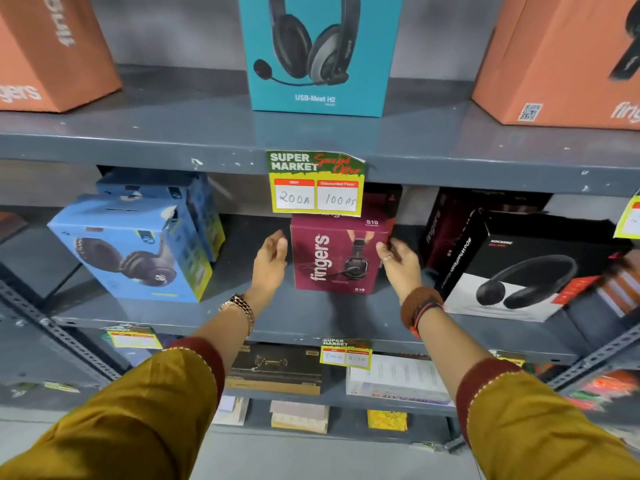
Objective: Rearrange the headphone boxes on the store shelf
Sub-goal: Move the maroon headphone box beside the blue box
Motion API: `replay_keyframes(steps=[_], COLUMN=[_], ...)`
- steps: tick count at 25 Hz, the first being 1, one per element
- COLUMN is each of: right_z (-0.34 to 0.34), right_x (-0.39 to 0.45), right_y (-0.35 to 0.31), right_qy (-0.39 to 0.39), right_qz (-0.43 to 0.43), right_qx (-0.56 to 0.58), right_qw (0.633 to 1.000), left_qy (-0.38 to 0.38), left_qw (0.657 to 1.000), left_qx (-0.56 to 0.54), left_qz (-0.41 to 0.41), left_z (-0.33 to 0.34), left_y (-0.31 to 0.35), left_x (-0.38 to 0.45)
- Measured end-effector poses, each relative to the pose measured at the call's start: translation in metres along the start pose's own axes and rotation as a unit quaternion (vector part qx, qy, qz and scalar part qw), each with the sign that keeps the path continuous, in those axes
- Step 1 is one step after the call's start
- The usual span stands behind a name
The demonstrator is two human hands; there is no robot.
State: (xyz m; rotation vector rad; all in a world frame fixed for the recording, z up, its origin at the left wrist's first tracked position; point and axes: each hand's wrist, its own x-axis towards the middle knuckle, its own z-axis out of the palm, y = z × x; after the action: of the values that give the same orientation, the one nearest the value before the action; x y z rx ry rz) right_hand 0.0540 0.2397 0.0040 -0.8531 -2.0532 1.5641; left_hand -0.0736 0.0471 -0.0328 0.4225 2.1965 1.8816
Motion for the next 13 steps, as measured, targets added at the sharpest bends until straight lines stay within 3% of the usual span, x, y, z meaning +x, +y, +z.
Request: replay_keyframes(steps=[7,13], right_z=[0.005,-0.016], right_x=[-0.004,-0.041], right_y=[0.009,0.002], right_qy=[-0.009,0.054], right_qz=[-0.006,-0.056], right_qx=[-0.049,-0.114], right_qw=[0.999,0.99], left_qy=[-0.021,-0.064], left_qw=[0.999,0.995], left_qx=[-0.026,-0.026], left_qz=[0.008,0.07], left_z=[0.02,0.0], left_y=[-0.002,-0.006], left_x=[-0.013,-0.056])
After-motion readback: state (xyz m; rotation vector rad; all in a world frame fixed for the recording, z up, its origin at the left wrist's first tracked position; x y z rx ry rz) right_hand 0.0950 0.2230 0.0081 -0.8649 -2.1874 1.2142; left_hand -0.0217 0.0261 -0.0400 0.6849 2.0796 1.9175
